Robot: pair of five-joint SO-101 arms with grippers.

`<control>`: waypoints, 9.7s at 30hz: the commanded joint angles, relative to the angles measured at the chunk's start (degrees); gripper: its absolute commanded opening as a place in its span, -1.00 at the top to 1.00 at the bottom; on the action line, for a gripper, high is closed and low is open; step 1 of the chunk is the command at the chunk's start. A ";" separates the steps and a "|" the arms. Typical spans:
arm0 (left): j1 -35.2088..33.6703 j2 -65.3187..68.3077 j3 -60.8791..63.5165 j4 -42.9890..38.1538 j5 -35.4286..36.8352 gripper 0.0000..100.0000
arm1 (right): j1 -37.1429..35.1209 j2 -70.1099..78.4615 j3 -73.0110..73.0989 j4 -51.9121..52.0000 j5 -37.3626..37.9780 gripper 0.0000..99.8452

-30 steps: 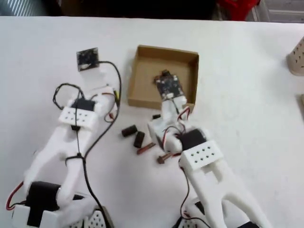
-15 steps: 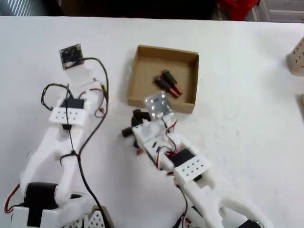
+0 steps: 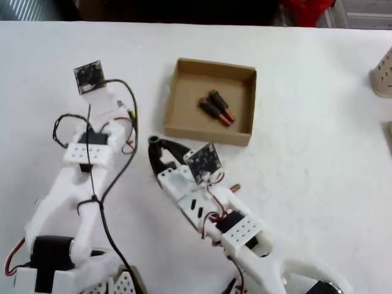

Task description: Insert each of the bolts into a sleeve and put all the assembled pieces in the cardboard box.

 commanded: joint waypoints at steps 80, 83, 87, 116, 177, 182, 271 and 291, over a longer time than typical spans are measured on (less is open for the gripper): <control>10.59 -47.52 46.51 -48.97 -18.02 0.96 | -3.56 58.07 -10.81 -57.19 0.00 0.97; 10.33 -48.31 46.24 -48.26 -18.02 0.96 | -3.56 58.07 -10.81 -57.19 0.00 0.97; 10.77 -50.68 46.15 -41.41 -17.93 0.96 | -3.56 58.07 -10.81 -57.19 0.00 0.97; 10.77 -58.51 45.45 -29.54 -15.30 0.96 | -3.56 58.07 -10.73 -57.10 0.00 0.97; 13.05 -58.33 50.64 -29.10 -11.60 0.96 | -3.47 57.45 -9.85 -57.54 -0.35 0.97; 13.05 -58.24 50.99 -28.75 -11.60 0.96 | -3.56 57.45 -9.67 -57.54 -0.35 0.97; 1.54 -39.25 23.21 24.00 -8.53 0.96 | 1.19 42.42 -5.01 -46.20 0.00 0.97; 1.54 -18.59 23.03 8.79 -17.23 0.96 | 22.64 -6.99 -6.68 18.51 0.09 0.96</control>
